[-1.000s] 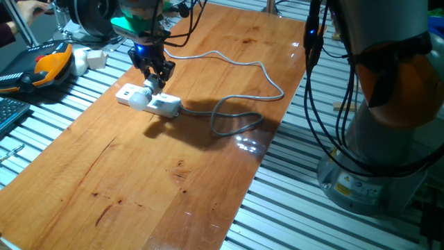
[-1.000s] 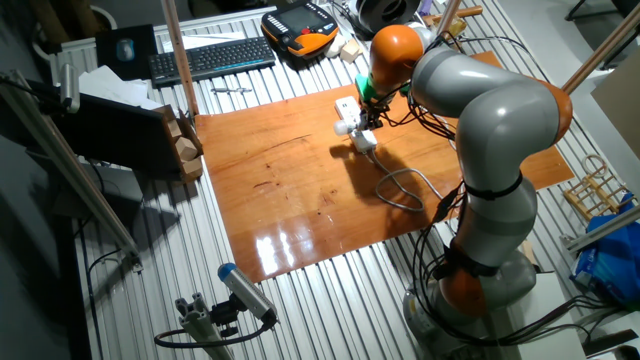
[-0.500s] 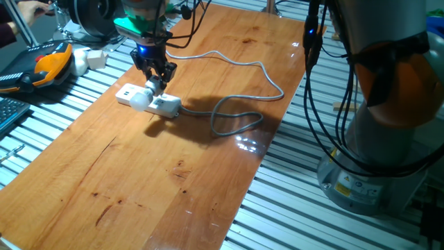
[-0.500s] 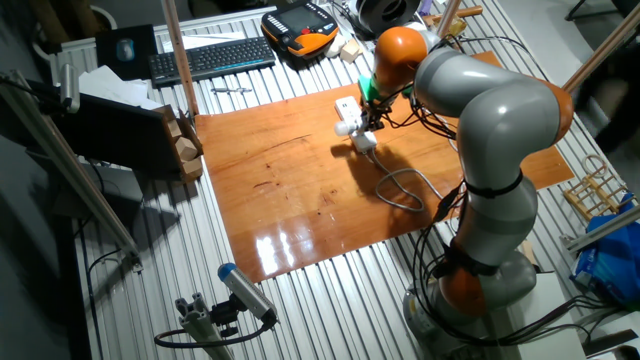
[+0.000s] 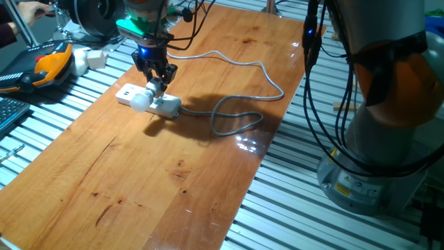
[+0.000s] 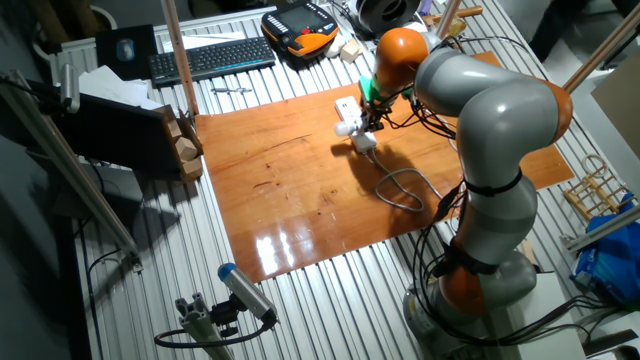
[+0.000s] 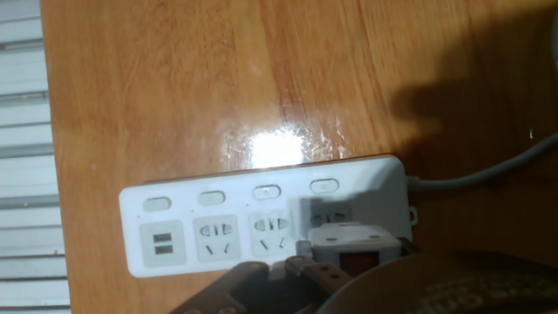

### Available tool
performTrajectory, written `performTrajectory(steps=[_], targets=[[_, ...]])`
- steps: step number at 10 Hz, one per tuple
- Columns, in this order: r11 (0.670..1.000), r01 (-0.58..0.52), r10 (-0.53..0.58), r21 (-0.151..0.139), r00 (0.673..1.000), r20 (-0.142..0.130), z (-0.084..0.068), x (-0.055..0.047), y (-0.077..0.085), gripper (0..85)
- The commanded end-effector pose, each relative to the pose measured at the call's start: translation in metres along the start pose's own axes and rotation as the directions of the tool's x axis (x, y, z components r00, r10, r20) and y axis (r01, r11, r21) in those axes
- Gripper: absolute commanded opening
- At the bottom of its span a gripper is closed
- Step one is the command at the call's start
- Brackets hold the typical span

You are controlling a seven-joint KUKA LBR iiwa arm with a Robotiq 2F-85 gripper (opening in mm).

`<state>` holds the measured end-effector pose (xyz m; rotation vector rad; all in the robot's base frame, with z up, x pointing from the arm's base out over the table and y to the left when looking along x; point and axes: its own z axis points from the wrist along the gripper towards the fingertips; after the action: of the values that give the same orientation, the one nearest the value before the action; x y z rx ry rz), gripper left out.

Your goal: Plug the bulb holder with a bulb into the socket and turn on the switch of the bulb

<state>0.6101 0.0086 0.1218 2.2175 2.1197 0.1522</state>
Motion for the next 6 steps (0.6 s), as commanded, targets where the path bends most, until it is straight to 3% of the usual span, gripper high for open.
performTrajectory(steps=[1,6], targets=[[1.0,0.0,0.0,0.0,1.0,-0.002,0.0012,-0.0006,0.0001,0.0],[1.0,0.001,-0.001,0.005,1.0,-0.008,0.0061,-0.0007,0.0031,0.0]])
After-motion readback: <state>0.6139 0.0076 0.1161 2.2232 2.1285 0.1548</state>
